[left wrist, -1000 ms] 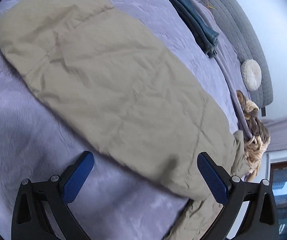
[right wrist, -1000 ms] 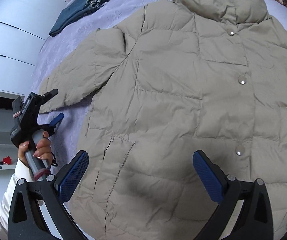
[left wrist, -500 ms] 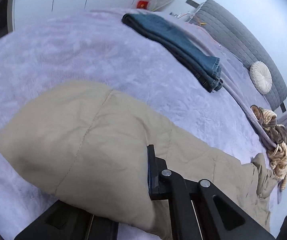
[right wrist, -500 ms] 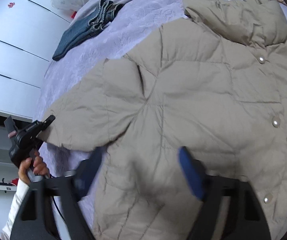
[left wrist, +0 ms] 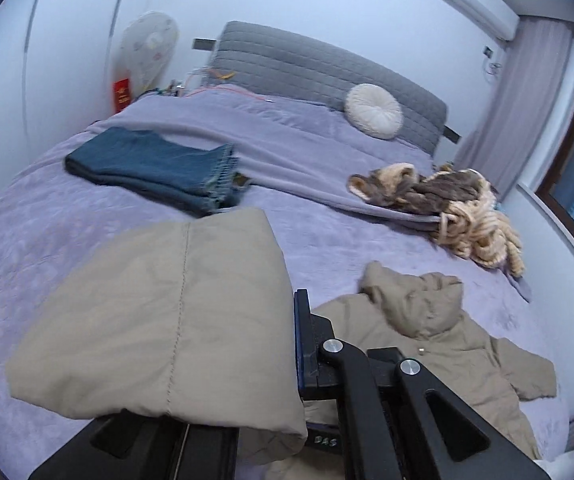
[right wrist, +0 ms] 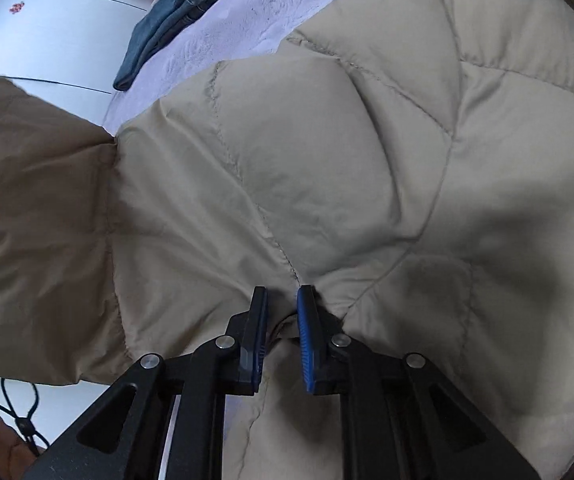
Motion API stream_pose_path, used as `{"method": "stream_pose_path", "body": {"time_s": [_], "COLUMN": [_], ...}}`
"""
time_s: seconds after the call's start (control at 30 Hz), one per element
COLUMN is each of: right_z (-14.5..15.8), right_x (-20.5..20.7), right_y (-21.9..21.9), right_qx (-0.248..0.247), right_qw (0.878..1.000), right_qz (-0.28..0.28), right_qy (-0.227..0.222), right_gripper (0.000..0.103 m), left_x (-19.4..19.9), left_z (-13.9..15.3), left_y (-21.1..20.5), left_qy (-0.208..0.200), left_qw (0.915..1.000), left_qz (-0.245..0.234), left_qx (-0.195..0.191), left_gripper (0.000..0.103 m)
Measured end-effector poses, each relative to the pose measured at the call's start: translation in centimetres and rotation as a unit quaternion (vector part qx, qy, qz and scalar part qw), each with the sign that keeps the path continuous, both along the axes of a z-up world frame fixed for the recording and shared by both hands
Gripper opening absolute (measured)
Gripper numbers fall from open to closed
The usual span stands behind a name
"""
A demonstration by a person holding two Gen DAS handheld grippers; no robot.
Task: Fold large clothes
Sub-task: 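Grasp the jacket sleeve with the left tool and fold it across the body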
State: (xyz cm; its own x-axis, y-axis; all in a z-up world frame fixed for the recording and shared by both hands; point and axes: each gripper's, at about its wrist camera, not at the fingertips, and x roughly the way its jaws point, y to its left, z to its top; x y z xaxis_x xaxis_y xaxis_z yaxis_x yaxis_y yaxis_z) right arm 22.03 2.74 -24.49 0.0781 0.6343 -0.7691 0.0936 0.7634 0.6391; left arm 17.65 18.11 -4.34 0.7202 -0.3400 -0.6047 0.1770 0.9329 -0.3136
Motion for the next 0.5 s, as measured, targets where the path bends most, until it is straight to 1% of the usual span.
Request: {"method": "stream_pose_path", "body": {"time_s": [0.03, 0.1, 0.17, 0.2, 0.23, 0.27, 0.33, 0.37, 0.43, 0.5], "right_z": [0.8, 2.7, 4.3, 5.0, 5.7, 6.2, 6.7, 6.7, 6.6, 6.2], "right_x": [-0.4, -1.7, -3.5, -4.2, -5.2, -6.1, -7.7, -8.5, -9.9, -11.1], "right_y": [-1.3, -4.6, -8.5, -10.7, -13.4, -15.7, -20.0, -21.8, -24.7, -27.1], "right_qx": [0.013, 0.013, -0.008, -0.020, -0.036, -0.052, -0.080, -0.090, -0.101, -0.106], "right_qw": [1.000, 0.999, 0.998, 0.997, 0.995, 0.993, 0.988, 0.986, 0.982, 0.979], "right_qz": [-0.008, -0.027, -0.051, -0.064, -0.082, -0.097, -0.127, -0.138, -0.159, -0.172], "right_qy": [0.001, -0.011, -0.026, -0.032, -0.036, -0.036, -0.031, -0.026, -0.014, -0.005], "right_gripper": [0.017, 0.017, 0.017, 0.017, 0.017, 0.017, 0.017, 0.017, 0.017, 0.017], "left_x": [0.2, 0.4, 0.2, 0.2, -0.1, -0.2, -0.7, -1.0, -1.7, -2.3], "left_z": [0.4, 0.6, 0.2, -0.5, -1.5, -2.6, -5.4, -7.3, -11.4, -14.2], "left_y": [-2.1, -6.8, -11.9, -14.2, -17.0, -19.5, -23.7, -25.9, -28.6, -29.9], "left_qy": [-0.004, -0.005, 0.000, 0.008, 0.020, 0.028, 0.042, 0.056, 0.078, 0.097], "left_qw": [0.9998, 0.9977, 0.9936, 0.9910, 0.9876, 0.9836, 0.9761, 0.9698, 0.9573, 0.9474], "left_qz": [-0.022, -0.067, -0.112, -0.132, -0.152, -0.170, -0.188, -0.200, -0.206, -0.208], "left_qx": [-0.001, 0.002, 0.012, 0.018, 0.033, 0.053, 0.101, 0.129, 0.187, 0.223], "left_gripper": [0.007, 0.007, 0.007, 0.007, 0.007, 0.007, 0.007, 0.007, 0.007, 0.007]}}
